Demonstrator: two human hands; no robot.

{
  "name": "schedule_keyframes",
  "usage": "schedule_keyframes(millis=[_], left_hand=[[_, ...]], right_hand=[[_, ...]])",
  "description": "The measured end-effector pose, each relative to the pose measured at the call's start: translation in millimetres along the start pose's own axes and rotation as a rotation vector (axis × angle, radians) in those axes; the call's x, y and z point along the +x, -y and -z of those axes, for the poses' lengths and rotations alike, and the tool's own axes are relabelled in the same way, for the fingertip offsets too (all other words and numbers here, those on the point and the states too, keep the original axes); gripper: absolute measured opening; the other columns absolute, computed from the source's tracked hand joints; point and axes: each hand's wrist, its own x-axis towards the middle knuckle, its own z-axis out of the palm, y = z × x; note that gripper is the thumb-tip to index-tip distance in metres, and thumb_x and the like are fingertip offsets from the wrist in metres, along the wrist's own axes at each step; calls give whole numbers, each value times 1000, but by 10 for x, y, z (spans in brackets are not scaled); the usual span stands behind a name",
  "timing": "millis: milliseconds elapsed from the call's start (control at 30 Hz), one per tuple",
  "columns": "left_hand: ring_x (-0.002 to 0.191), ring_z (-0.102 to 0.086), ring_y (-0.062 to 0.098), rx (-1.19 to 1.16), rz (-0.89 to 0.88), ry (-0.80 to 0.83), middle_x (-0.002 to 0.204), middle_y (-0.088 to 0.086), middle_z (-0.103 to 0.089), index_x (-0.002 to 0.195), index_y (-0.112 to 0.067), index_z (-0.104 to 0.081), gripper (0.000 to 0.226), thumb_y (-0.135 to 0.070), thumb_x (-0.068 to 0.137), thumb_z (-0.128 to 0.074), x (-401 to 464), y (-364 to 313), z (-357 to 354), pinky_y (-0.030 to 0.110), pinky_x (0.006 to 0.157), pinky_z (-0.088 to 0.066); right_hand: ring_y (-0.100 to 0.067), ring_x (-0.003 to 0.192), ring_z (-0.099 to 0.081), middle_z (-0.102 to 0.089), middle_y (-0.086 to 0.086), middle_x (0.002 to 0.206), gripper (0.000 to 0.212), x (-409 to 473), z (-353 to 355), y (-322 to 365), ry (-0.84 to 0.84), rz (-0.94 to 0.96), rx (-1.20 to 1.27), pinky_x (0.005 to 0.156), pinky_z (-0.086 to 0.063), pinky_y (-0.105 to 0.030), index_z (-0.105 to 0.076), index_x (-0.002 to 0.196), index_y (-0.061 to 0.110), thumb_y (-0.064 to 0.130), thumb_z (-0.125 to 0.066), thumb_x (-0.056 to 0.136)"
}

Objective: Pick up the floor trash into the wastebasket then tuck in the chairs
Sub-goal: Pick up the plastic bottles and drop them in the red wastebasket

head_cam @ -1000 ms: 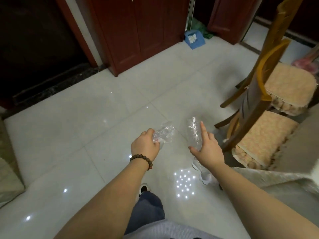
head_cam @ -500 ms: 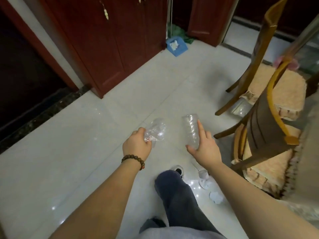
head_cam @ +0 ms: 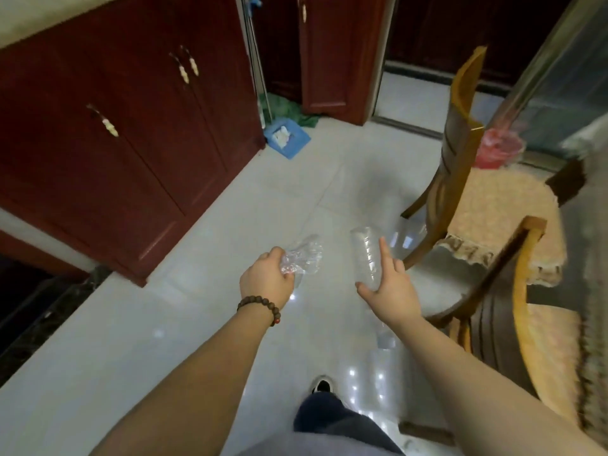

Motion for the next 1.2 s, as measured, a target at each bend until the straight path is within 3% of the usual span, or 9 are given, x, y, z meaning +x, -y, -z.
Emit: schedule_keyframes(millis=[233,433,633,800,967,1200], left_hand=[[78,-60,28,-15,-102,4,88,6,-62,100,-16,-57,17,-24,86,-53,1330,-532,-78,31,62,-45],[75,-60,26,-38,-162,57,87,5,-62,99,-15,-57,15,-22,86,-55,2519,-764,-300,30,60,-46],[81,-61,27,-49,-213,88,94,5,-64,105,-19,-57,21,-22,84,-57,4189,-960,-450,32,67,-50],[87,-61,28,6,-243,115,98,6,-64,107,-19,-57,23,-23,84,-57,5708,-1164,-337,30,66,-43],[82,-60,28,27,-312,154,95,7,-62,106,-16,-56,22,-22,85,-55,6827,-1611,-331,28,61,-38],[81,-59,27,65,-448,241,96,5,-62,108,-18,-55,23,-23,86,-53,7996,-2493,-826,27,60,-39]], right_hand=[[-28,106,-55,-46,-5,130,103,1241,369,19,-94,-48,-24,85,-52,-44,12,142,44,45,-67,77],[-28,115,-50,-41,-6,138,97,2309,419,25,-114,-113,-48,87,-49,-40,8,146,39,43,-64,81],[-27,109,-52,-41,-7,132,98,3818,269,176,-123,-181,-11,83,-48,-37,9,146,37,41,-64,81],[-28,106,-53,-41,-8,131,98,5216,374,536,-145,-253,26,81,-45,-34,4,148,34,38,-66,80],[-30,107,-53,-42,-8,131,98,6206,596,627,-171,-321,33,80,-46,-36,3,148,33,39,-67,79],[-31,108,-52,-41,-7,130,98,7317,882,254,-254,-437,64,85,-48,-41,5,147,35,39,-66,79]])
